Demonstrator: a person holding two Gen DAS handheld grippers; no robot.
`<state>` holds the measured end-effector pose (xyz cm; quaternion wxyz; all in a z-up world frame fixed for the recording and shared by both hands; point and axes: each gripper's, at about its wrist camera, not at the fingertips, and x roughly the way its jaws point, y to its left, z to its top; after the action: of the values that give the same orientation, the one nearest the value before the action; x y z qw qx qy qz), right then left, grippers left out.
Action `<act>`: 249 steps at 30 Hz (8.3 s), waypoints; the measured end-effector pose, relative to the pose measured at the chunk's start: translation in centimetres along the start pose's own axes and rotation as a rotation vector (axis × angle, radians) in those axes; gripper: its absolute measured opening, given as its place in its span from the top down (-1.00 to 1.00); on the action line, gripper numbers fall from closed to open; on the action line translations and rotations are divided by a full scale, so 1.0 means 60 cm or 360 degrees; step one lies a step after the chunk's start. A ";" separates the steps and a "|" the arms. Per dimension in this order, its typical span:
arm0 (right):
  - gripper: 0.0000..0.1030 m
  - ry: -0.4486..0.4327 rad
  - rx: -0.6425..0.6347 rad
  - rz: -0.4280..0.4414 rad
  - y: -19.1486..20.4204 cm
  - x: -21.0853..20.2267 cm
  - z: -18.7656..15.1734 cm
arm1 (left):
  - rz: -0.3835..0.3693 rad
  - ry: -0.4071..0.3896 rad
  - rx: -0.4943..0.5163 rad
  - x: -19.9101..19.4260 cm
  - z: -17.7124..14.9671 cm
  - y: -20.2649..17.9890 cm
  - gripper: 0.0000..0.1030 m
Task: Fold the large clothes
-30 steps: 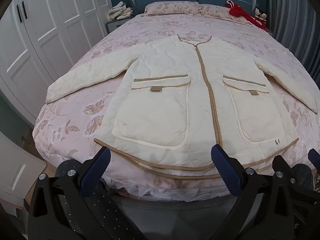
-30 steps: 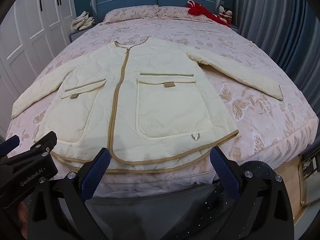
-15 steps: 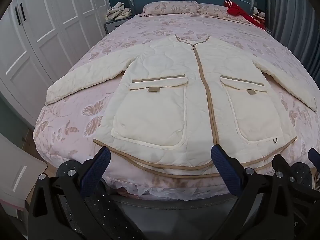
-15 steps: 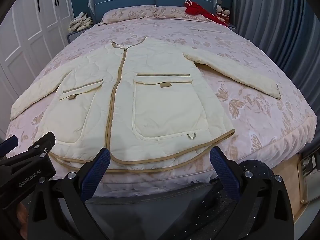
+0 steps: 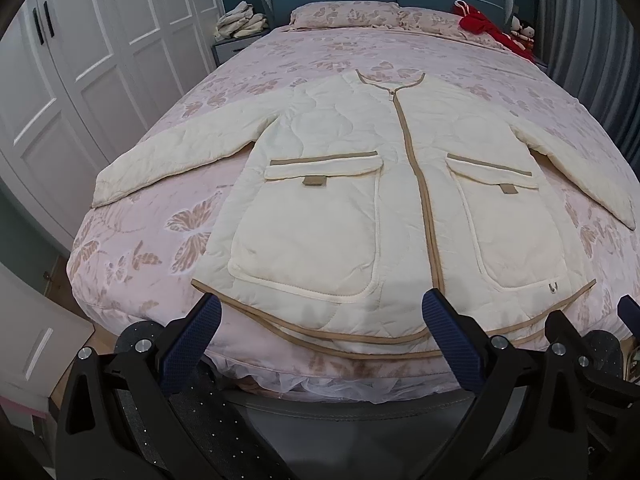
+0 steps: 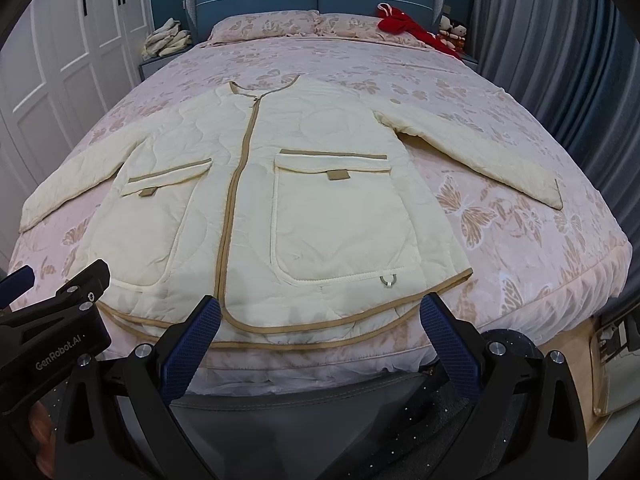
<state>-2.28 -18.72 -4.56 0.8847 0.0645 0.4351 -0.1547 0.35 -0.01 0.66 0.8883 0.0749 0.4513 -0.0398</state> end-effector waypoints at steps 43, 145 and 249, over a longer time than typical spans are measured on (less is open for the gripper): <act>-0.90 0.0012 -0.0007 0.0008 0.014 0.013 -0.004 | 0.0010 0.0037 -0.0019 0.022 -0.016 0.010 -0.91; 0.79 -0.0411 0.0176 0.0854 -0.093 0.170 0.499 | -0.0076 -0.0012 -0.0443 0.174 0.176 0.105 -0.90; 0.89 0.0109 -0.0008 0.0172 -0.048 0.461 0.341 | -0.0379 0.0003 -0.0356 0.480 0.316 0.030 0.31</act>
<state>27.99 -32.55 -13.78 0.8765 0.0909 0.4613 -0.1033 32.63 -1.55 -11.41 0.8796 -0.0784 0.4596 -0.0942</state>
